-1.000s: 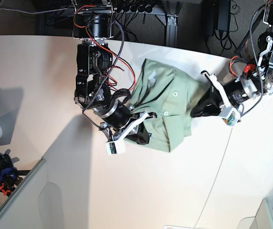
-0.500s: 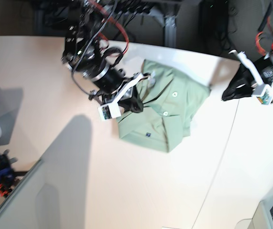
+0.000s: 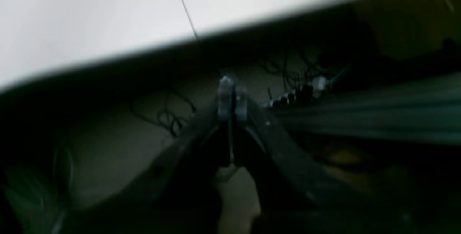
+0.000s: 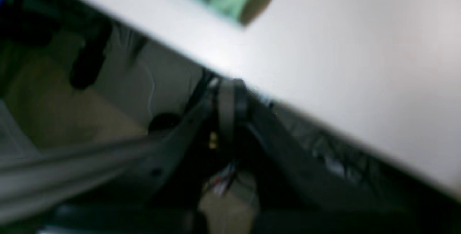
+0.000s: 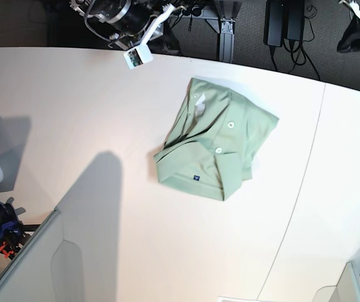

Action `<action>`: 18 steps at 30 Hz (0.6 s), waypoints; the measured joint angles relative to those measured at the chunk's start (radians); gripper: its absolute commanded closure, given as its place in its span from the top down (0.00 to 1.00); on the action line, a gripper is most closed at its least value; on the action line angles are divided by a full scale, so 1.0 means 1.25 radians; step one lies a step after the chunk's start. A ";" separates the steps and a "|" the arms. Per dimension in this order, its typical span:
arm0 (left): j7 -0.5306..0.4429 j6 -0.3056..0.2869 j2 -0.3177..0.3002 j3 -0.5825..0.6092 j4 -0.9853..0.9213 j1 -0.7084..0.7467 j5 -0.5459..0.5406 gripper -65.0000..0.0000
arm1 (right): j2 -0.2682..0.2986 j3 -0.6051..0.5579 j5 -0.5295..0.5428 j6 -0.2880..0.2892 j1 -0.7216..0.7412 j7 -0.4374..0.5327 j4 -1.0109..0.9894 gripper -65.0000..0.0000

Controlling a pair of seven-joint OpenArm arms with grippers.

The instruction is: Fold the T-shirt properly

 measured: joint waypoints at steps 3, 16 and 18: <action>-0.012 -0.003 0.002 0.001 -0.027 0.051 0.028 0.00 | 0.029 0.000 -0.001 0.002 -0.079 0.002 -0.009 0.00; 0.132 0.215 -0.069 0.243 -0.498 -0.092 0.163 0.00 | 0.036 -0.001 -0.063 -0.006 -0.149 0.025 -0.408 0.00; 0.147 0.229 -0.078 0.317 -0.583 -0.153 0.163 0.00 | 0.035 -0.001 -0.088 -0.007 -0.121 0.019 -0.491 0.00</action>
